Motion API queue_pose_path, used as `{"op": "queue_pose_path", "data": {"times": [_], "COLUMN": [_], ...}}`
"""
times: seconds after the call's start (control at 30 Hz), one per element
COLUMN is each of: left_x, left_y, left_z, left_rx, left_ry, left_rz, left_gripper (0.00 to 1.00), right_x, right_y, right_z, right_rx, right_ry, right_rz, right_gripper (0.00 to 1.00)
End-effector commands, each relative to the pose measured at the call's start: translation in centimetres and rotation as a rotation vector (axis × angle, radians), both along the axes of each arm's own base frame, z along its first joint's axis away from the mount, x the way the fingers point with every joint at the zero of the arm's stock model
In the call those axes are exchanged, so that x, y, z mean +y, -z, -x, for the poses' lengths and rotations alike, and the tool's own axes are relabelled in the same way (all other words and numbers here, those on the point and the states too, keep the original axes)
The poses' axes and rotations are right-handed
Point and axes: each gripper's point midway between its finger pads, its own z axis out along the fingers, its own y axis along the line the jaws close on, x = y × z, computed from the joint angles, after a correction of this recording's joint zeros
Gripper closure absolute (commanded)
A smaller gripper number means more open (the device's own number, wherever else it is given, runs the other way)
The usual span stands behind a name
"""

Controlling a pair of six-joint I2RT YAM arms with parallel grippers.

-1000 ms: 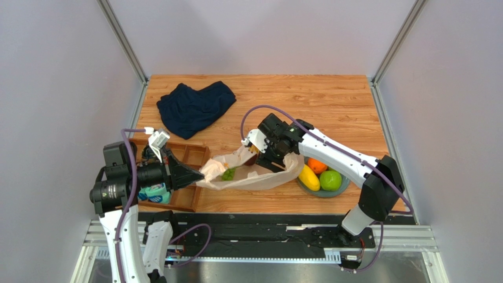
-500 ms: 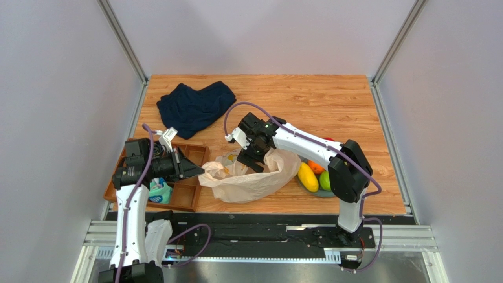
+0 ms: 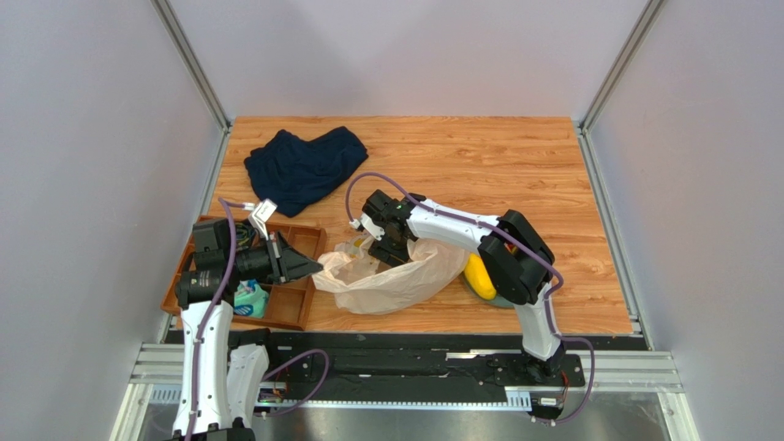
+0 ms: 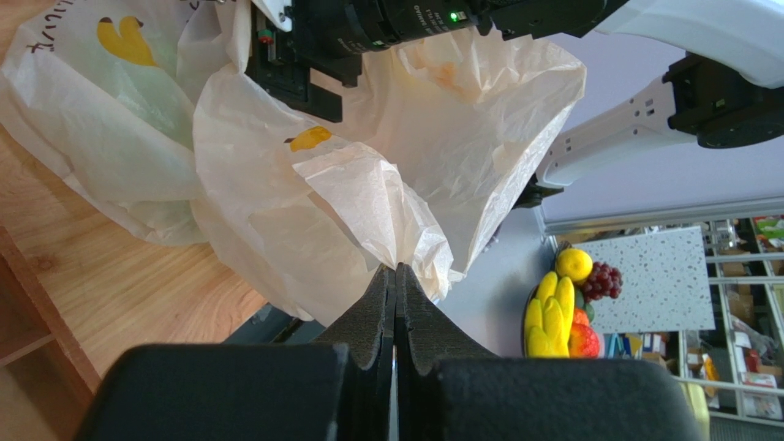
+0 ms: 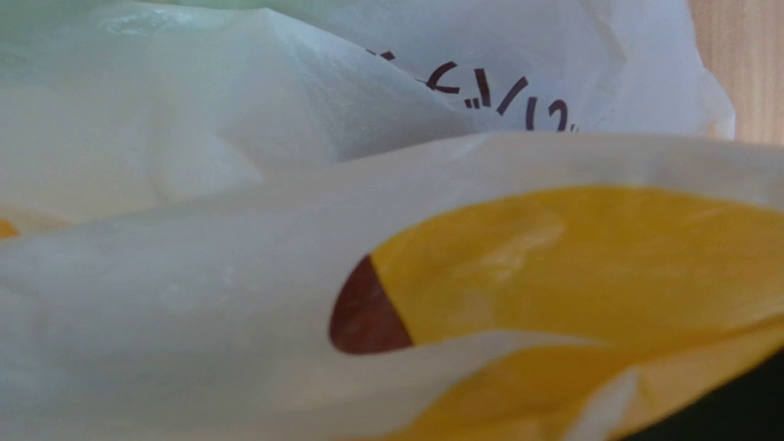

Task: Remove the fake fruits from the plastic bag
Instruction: Adjust the plastic bag at the center of the board.

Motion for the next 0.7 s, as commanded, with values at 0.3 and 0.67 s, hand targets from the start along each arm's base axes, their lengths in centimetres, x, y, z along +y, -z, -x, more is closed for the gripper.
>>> {"op": "queue_pose_path", "data": {"times": [0.3, 0.67], "left_x": [-0.3, -1.4], "left_y": [-2.2, -11.0], "left_z": [-0.8, -5.1], "left_rx": [-0.123, -0.573], "left_ry": [0.035, 0.079], "left_rz": [0.0, -0.12], "left_gripper": [1.0, 1.0], "right_x": [1.3, -0.2], "right_y": [-9.0, -20.9], "right_z": [2.7, 4.2], "right_rx": [-0.025, -0.247], "right_ry": [-0.248, -0.356], "right_rz": [-0.26, -0.454], "right_gripper": [1.0, 1.0]}}
